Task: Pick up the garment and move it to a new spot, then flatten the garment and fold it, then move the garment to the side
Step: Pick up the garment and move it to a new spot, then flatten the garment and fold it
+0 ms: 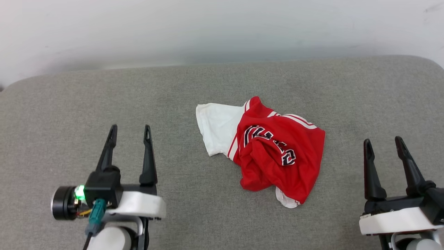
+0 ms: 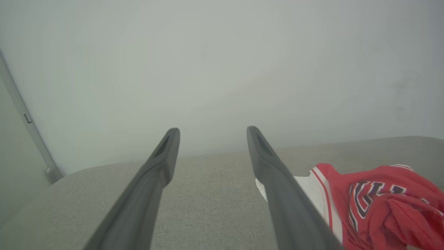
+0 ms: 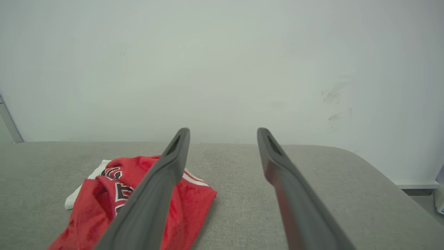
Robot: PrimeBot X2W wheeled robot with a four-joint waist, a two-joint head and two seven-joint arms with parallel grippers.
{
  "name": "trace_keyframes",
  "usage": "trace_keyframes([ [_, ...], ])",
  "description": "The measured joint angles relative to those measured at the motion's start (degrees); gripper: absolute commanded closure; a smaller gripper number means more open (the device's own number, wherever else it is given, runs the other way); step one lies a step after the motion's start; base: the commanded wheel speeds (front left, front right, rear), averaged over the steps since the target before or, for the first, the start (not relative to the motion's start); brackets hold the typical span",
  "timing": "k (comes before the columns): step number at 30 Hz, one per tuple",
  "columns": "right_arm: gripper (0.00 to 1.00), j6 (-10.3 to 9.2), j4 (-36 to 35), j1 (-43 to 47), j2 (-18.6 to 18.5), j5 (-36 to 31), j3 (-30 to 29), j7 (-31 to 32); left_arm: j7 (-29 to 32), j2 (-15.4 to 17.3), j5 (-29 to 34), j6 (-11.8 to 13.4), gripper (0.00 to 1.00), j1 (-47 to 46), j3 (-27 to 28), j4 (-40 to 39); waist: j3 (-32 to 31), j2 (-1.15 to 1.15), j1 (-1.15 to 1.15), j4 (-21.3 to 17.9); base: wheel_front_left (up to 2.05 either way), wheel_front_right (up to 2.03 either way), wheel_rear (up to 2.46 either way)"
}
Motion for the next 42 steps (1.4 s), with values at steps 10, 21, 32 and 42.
trace_keyframes([
  [10, 0.0, 0.0, 1.0, 1.9, 0.0, 3.2, 0.9, 0.0, 0.0, -7.7, 7.4, -5.8, 0.0, 10.4, 9.0, 0.9, -1.9, 0.0, 0.0, 0.4, 0.0, 0.0, 0.0],
  [21, 0.0, 0.0, 1.8, 5.5, 0.0, 5.2, 2.8, 0.0, 0.0, -13.8, 13.2, -11.5, 0.0, 16.4, 15.4, 2.5, -3.6, 0.0, 0.0, 0.3, 0.0, 0.0, 0.0],
  [32, 0.0, 0.0, 2.2, 7.2, 0.0, 6.2, 3.8, 0.0, 0.0, -16.9, 16.1, -15.1, 0.0, 17.6, 19.7, 3.4, -4.3, 0.0, 0.0, 0.4, 0.0, 0.0, 0.0],
  [42, 0.0, 0.0, 1.7, 6.7, 0.0, 5.6, 4.1, 0.0, 0.0, -17.6, 16.9, -18.8, 0.0, 14.7, 23.3, 3.4, -3.6, 0.0, 0.0, -0.2, 0.0, 0.0, 0.0],
])
